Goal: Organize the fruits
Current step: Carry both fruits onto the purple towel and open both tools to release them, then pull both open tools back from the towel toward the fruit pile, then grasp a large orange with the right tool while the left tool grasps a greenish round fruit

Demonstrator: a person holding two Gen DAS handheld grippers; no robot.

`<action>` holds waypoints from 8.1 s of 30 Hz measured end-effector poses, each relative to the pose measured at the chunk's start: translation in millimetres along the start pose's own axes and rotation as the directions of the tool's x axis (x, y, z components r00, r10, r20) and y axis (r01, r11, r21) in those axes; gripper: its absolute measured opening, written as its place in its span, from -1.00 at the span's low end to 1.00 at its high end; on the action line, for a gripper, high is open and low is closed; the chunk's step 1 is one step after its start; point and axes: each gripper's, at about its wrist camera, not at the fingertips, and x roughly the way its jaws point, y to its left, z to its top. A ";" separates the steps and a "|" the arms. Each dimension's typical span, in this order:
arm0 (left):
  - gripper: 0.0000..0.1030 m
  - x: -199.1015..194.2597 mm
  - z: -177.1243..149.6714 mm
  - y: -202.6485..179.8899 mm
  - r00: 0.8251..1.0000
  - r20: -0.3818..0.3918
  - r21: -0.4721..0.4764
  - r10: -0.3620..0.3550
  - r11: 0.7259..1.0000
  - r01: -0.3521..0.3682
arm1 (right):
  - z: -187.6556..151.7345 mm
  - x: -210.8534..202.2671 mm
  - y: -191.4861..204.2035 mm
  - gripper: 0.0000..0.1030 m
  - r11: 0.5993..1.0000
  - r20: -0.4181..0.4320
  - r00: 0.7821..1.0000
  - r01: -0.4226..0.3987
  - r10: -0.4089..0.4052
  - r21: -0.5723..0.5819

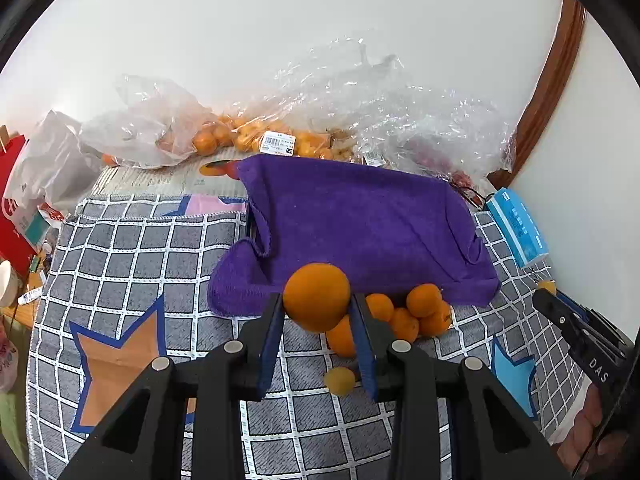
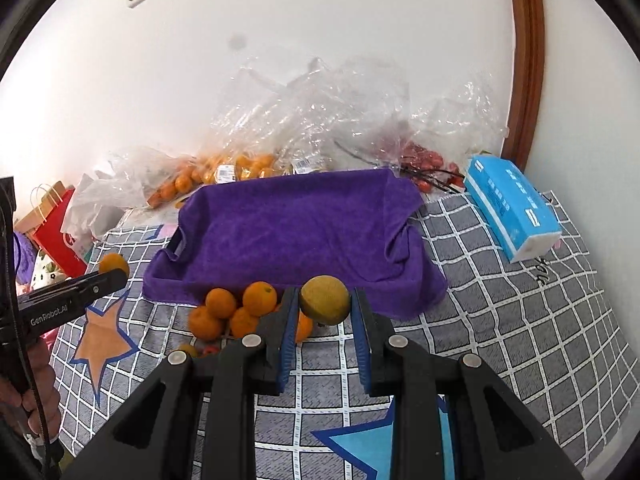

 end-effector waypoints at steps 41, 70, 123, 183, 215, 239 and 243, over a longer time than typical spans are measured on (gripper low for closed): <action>-0.38 34.7 51.3 -2.0 0.999 0.035 -0.015 0.005 1.000 -0.004 | 51.4 53.8 -15.8 -0.50 1.000 0.018 1.000 -0.022 0.022 -0.001; -0.38 129.2 52.1 -1.3 0.994 -0.103 0.012 0.034 0.999 -0.033 | 34.5 162.1 -37.7 -0.50 0.998 -0.106 0.994 -0.031 0.035 0.046; -0.11 22.7 19.0 -28.8 1.000 -0.015 0.055 0.015 0.998 -0.015 | 22.2 26.7 -16.0 0.73 0.989 -0.027 0.989 0.146 -0.147 -0.031; 0.01 48.4 -36.2 46.5 0.992 -0.111 -0.083 0.055 0.994 -0.064 | -26.0 73.8 27.2 0.15 0.999 -0.124 0.992 -0.026 0.022 -0.031; 0.01 68.4 -44.1 38.9 0.991 -0.131 -0.062 -0.019 0.998 0.011 | -20.8 81.1 38.3 -0.34 0.993 -0.104 0.991 -0.096 0.089 -0.063; -0.48 81.0 -70.1 -12.7 0.974 -0.215 0.044 -0.078 0.995 0.090 | -84.1 77.3 -14.8 -0.33 0.997 -0.184 0.980 -0.080 0.079 0.001; -0.45 85.4 -72.6 -15.5 0.972 -0.221 0.040 -0.082 0.995 0.093 | -87.6 81.3 -12.7 -0.33 0.997 -0.193 0.979 -0.071 0.067 -0.010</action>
